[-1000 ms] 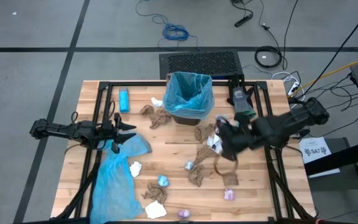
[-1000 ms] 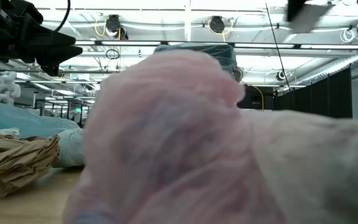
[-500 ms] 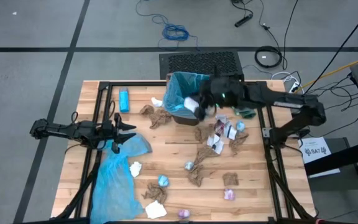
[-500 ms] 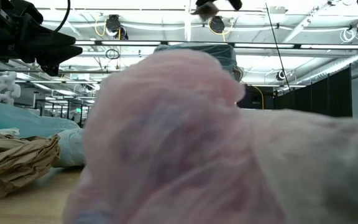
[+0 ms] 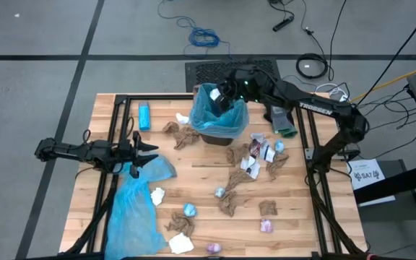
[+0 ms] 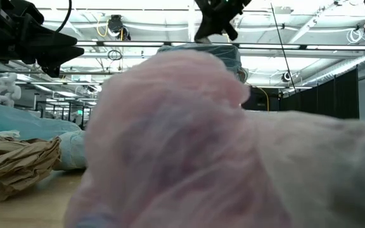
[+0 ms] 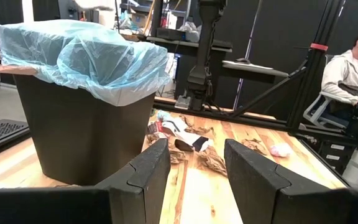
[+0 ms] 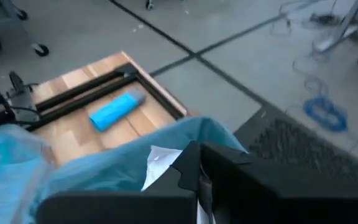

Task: Place trash/remove bag and relplace
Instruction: Put the white paper into the trash bin, then put the brown paper into the trash bin

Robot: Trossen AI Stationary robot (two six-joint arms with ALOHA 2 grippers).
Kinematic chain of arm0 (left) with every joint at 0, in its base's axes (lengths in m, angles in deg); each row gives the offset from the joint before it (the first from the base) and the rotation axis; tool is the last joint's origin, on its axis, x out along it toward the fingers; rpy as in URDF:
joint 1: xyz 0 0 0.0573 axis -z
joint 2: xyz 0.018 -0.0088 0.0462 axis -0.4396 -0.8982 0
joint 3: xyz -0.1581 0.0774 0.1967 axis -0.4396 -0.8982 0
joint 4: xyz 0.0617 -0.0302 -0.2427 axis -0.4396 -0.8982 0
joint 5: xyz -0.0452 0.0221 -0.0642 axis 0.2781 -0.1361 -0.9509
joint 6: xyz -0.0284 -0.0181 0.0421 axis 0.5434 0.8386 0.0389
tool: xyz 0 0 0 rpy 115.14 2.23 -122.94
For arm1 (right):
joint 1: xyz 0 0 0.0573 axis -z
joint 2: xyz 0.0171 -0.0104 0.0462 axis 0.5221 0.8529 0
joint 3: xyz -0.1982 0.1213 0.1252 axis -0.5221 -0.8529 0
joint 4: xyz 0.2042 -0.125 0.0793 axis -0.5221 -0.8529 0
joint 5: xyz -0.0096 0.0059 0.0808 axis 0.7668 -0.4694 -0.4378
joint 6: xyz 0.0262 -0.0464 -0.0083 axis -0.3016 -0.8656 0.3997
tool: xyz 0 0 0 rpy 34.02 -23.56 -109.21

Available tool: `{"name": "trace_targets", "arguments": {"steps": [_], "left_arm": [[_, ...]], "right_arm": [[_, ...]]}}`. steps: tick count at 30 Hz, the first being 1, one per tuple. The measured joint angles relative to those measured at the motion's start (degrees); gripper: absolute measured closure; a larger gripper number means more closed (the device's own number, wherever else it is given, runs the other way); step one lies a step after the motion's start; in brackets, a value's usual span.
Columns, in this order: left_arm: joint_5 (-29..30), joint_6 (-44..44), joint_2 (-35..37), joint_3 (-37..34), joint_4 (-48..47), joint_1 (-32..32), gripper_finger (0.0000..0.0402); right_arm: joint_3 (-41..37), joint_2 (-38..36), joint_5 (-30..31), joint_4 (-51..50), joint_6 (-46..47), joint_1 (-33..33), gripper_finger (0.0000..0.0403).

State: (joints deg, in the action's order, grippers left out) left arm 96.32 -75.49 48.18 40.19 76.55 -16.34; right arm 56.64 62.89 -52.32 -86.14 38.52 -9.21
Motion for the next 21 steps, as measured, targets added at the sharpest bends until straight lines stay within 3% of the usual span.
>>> {"name": "trace_targets", "arguments": {"steps": [12,21], "left_arm": [[0.02,-0.06,0.00,0.00,0.00,-0.02,0.0244],[0.02,-0.08,0.00,0.00,-0.01,-0.01,0.0244]], "right_arm": [[0.00,0.89,-0.95,-4.16,1.77,2.06,0.0273],[0.00,-5.15,-2.50,-22.02,0.21,0.30,0.0258]]}}
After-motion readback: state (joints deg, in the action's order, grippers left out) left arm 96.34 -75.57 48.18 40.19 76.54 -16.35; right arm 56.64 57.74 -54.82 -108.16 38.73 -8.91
